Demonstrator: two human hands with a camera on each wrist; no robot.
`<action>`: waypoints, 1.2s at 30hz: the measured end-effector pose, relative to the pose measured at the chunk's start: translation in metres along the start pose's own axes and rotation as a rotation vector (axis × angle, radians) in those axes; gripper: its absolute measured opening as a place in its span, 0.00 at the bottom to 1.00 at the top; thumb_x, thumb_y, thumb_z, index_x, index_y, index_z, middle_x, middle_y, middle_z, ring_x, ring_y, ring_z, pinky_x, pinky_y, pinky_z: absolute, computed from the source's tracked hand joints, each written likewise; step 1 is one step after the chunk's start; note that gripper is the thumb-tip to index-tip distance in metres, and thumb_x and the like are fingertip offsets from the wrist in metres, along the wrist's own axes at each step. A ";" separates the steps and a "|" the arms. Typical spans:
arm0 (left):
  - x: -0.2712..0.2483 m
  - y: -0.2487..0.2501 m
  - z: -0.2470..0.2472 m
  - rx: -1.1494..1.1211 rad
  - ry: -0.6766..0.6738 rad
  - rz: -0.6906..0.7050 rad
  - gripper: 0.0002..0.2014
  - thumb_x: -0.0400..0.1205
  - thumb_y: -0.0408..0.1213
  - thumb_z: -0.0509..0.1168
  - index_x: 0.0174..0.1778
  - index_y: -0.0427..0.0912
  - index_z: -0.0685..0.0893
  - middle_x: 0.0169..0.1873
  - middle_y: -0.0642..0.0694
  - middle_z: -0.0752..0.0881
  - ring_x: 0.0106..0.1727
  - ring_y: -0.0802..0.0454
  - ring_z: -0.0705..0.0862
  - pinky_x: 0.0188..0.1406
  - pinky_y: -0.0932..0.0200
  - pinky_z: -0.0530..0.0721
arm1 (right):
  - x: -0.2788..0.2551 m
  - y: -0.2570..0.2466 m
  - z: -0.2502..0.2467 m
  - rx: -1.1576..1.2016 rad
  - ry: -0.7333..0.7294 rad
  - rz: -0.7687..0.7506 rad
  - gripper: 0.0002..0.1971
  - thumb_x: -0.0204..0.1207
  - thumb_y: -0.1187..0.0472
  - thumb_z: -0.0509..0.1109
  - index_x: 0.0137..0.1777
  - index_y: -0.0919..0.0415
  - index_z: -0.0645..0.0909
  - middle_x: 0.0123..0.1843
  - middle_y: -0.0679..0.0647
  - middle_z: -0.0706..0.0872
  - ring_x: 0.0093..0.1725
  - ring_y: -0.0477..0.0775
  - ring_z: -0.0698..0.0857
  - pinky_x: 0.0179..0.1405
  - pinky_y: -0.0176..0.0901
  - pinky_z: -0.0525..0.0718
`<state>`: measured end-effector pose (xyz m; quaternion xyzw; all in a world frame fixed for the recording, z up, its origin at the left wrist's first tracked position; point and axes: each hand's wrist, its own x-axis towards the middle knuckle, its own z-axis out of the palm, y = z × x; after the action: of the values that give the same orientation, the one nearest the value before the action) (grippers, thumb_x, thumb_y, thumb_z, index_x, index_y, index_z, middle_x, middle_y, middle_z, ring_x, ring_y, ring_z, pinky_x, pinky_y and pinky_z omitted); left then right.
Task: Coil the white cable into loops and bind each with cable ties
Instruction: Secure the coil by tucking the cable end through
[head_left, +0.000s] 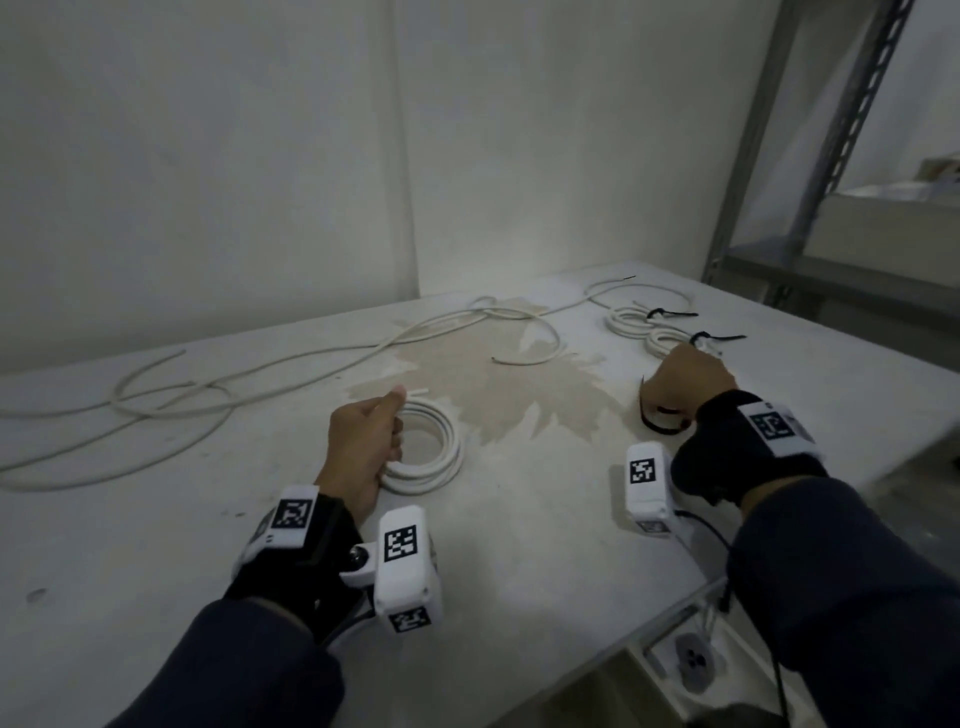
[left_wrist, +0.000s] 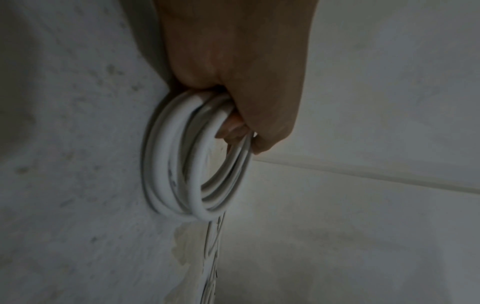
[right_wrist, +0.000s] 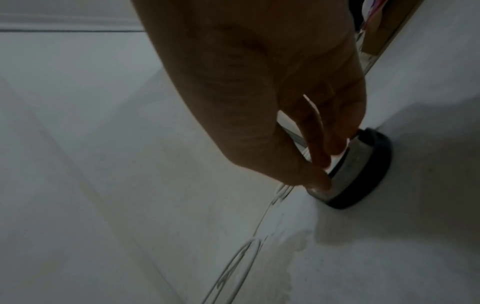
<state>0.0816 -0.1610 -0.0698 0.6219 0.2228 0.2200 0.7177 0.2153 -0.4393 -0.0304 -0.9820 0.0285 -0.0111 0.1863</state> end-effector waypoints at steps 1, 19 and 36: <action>0.000 0.000 -0.001 0.002 -0.002 0.001 0.14 0.83 0.37 0.66 0.30 0.41 0.77 0.12 0.55 0.70 0.14 0.59 0.65 0.13 0.68 0.64 | 0.002 0.003 0.000 -0.014 -0.011 -0.001 0.07 0.73 0.64 0.68 0.43 0.67 0.73 0.45 0.63 0.79 0.51 0.66 0.83 0.43 0.45 0.75; -0.003 0.004 -0.003 -0.034 -0.041 -0.021 0.14 0.84 0.37 0.65 0.31 0.42 0.75 0.12 0.56 0.68 0.13 0.59 0.63 0.13 0.69 0.63 | 0.001 0.001 -0.003 0.799 0.018 0.102 0.11 0.69 0.68 0.72 0.28 0.63 0.75 0.26 0.59 0.77 0.21 0.54 0.73 0.21 0.37 0.67; -0.002 0.029 -0.101 0.058 0.033 -0.003 0.13 0.83 0.35 0.65 0.32 0.42 0.76 0.18 0.53 0.67 0.15 0.60 0.61 0.13 0.71 0.60 | -0.122 -0.201 0.054 1.366 -0.887 -0.112 0.06 0.80 0.65 0.67 0.42 0.65 0.81 0.26 0.53 0.84 0.28 0.49 0.88 0.20 0.29 0.80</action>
<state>0.0189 -0.0783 -0.0534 0.6382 0.2419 0.2228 0.6961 0.1054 -0.2252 -0.0085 -0.5648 -0.1103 0.3543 0.7371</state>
